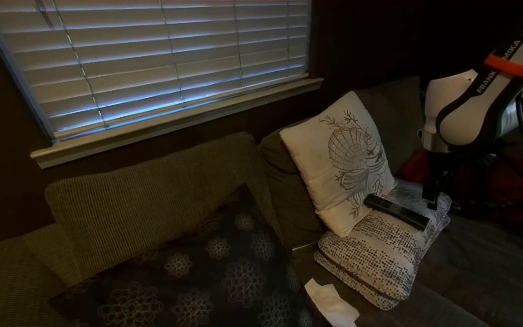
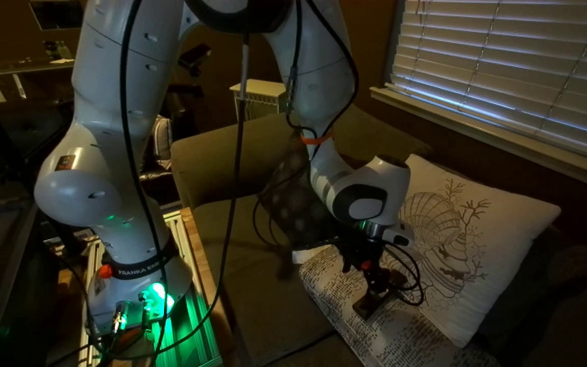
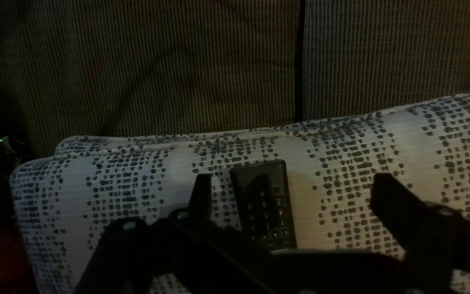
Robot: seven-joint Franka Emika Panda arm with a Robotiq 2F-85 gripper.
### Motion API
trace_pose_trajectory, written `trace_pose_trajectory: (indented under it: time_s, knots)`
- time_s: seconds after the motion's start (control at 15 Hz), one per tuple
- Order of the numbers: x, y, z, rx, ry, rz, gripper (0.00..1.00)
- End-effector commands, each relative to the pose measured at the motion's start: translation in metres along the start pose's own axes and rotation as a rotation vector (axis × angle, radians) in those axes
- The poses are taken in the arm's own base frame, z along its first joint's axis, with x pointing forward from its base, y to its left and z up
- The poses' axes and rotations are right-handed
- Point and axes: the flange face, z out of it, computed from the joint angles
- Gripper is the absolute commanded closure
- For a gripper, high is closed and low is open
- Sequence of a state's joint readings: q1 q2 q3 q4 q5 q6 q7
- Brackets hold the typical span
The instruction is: Place the remote control between the two pillows.
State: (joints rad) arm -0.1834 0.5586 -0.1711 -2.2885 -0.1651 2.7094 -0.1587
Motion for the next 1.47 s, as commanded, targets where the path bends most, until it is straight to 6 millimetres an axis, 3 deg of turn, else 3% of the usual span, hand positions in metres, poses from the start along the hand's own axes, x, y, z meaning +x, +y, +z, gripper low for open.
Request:
trace_pose_trajectory:
  time_s: [0.0, 0.13, 0.53, 0.8, 1.4]
  knots:
    - [0.016, -0.002, 0.014, 0.011, -0.012, -0.026, 0.0]
    - [0.01, -0.004, 0.01, 0.002, -0.009, -0.011, 0.0]
    - [0.016, -0.006, 0.016, -0.008, -0.006, -0.006, 0.0]
    - [0.025, -0.007, 0.024, -0.041, 0.085, -0.038, 0.0]
    - [0.032, -0.018, 0.068, -0.054, 0.21, -0.081, 0.0]
